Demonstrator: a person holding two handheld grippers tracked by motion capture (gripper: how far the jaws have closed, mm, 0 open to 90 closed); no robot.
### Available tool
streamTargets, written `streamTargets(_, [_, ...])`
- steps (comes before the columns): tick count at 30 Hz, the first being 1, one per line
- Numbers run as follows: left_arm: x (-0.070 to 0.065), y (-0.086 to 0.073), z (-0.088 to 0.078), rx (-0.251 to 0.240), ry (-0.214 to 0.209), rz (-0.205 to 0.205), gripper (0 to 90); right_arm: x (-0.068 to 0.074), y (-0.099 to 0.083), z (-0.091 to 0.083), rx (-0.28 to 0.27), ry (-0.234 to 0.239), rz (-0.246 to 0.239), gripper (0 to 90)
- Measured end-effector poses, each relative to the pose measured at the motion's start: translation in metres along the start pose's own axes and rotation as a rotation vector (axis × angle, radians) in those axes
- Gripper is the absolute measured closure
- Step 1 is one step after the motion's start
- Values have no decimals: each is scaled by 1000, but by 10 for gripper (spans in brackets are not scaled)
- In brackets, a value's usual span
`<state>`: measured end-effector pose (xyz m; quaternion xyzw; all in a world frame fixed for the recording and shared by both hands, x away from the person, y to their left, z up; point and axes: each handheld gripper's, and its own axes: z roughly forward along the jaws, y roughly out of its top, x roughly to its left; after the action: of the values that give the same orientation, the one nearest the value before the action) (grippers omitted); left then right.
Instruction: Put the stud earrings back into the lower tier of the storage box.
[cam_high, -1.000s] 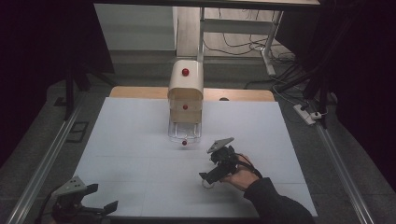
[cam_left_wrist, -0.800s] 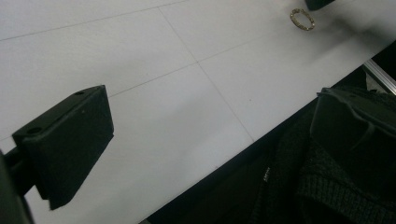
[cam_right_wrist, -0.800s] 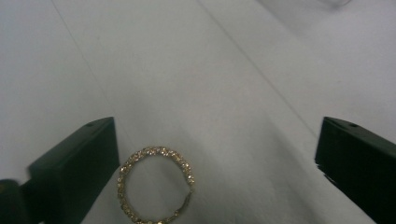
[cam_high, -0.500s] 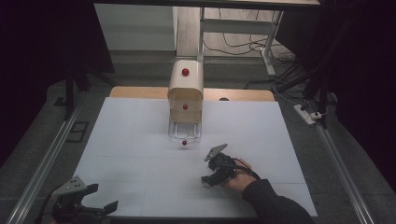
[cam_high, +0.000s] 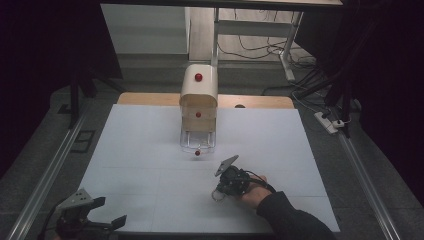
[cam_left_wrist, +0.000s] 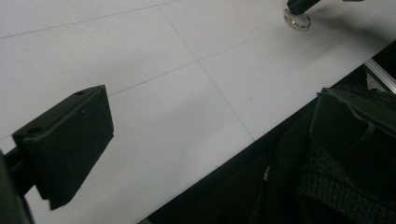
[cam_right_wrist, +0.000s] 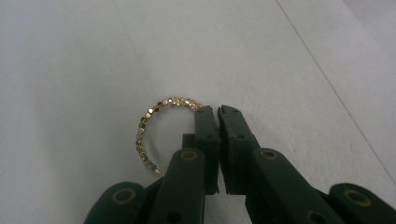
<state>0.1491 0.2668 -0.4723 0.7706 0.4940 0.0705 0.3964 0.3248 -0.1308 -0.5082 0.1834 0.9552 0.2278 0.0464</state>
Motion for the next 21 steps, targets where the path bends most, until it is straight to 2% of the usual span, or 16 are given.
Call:
streamTargets(6, [0, 0, 0, 0, -1, 0, 0, -6, 0, -1, -2, 32, 62, 868])
streamTargets(8, [0, 0, 0, -1, 0, -2, 0, -6, 0, -2, -1, 25, 64, 868])
streamTargets(16, [1, 0, 0, -1, -9, -4, 0, -10, 2, -13, -65, 30, 101, 867])
streamTargets(21, [0, 0, 1, 4, -12, 11, 2, -12, 4, -18, -87, 26, 100, 867])
